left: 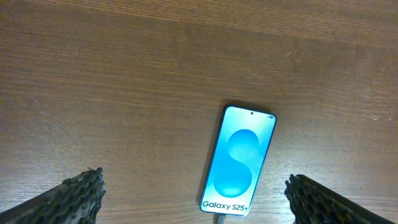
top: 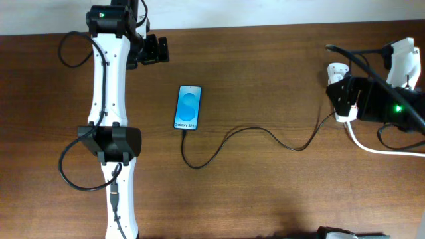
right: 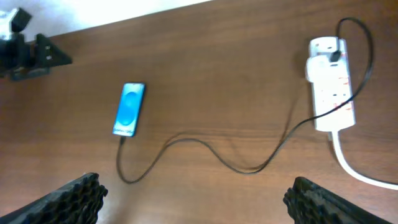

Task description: Plug charger to phone and switch on socket

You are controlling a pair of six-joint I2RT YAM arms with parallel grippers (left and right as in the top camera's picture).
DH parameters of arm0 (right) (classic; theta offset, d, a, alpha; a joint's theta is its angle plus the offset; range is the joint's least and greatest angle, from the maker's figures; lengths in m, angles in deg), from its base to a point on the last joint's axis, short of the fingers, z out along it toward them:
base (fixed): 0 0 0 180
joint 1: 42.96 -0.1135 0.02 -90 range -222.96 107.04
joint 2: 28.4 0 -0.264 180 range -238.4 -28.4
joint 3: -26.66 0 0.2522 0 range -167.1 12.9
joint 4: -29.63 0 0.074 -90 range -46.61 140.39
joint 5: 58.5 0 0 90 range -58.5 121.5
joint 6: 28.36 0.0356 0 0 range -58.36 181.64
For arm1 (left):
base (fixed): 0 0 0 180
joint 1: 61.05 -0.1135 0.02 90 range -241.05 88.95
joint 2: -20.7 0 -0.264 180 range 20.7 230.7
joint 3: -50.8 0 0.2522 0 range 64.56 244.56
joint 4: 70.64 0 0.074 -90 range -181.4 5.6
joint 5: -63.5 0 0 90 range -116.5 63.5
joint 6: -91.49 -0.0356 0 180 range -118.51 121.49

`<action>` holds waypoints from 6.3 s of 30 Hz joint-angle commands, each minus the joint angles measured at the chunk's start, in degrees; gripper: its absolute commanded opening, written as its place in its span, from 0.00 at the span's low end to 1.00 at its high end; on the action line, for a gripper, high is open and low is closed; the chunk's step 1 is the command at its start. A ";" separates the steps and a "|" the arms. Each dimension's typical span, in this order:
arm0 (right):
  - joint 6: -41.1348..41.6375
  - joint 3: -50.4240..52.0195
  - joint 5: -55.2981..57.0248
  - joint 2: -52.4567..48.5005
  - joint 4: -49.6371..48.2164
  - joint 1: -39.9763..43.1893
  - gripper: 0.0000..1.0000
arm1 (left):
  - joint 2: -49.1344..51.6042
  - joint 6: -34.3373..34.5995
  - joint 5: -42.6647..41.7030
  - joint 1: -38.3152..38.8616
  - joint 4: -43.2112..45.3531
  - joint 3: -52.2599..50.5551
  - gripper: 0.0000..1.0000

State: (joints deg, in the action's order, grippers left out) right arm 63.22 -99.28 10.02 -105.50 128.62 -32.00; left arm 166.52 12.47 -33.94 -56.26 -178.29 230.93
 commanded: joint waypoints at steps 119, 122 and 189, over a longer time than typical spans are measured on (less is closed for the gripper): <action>3.80 111.86 20.50 76.78 -80.72 -15.93 0.98 | -45.00 0.26 18.78 1.09 21.68 -50.99 0.99; 3.80 111.86 20.50 76.78 -80.72 -15.93 0.99 | -56.24 0.04 21.97 1.05 29.33 -64.76 0.99; 3.80 111.86 20.50 76.78 -80.72 -15.93 0.98 | -145.52 -36.37 0.98 -4.92 89.77 -165.87 0.99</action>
State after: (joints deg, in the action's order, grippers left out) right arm 66.41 12.28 30.20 -29.20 47.64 -47.48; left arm 21.58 -23.05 -33.37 -61.04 -88.08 65.19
